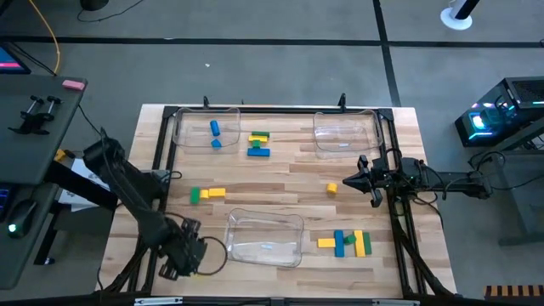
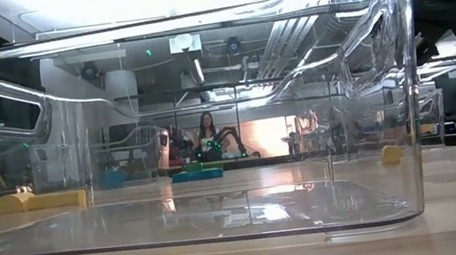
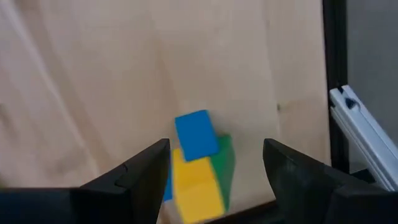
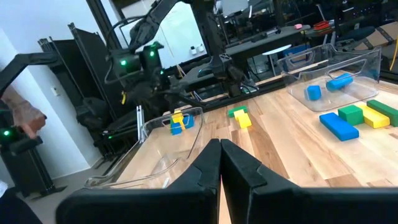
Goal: Sort blocks
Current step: Put the blue block into the left transparent bin
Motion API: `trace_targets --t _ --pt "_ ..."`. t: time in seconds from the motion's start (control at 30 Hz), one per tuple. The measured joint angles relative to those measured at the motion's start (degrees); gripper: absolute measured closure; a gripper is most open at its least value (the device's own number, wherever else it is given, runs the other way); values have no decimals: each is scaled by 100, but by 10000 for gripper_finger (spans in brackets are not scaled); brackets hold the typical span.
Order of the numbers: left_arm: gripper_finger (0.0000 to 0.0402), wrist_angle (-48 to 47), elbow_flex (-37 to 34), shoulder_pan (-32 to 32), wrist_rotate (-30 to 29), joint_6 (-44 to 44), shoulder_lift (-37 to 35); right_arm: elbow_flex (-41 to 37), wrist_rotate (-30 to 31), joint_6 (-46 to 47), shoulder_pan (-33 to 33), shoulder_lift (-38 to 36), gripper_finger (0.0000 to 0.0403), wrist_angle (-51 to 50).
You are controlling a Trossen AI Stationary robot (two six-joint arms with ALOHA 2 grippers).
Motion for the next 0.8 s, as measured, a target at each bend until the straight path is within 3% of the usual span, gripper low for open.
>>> trace_targets --t 0.17,0.43,0.8 --pt "158 571 0 121 223 -92 215 0 0 0 1 0 398 -1" --pt "158 338 -347 377 914 -103 806 1 0 0 1 0 398 -1" --pt "158 389 -373 522 1188 -5 1380 0 -1 1 1 0 398 1"
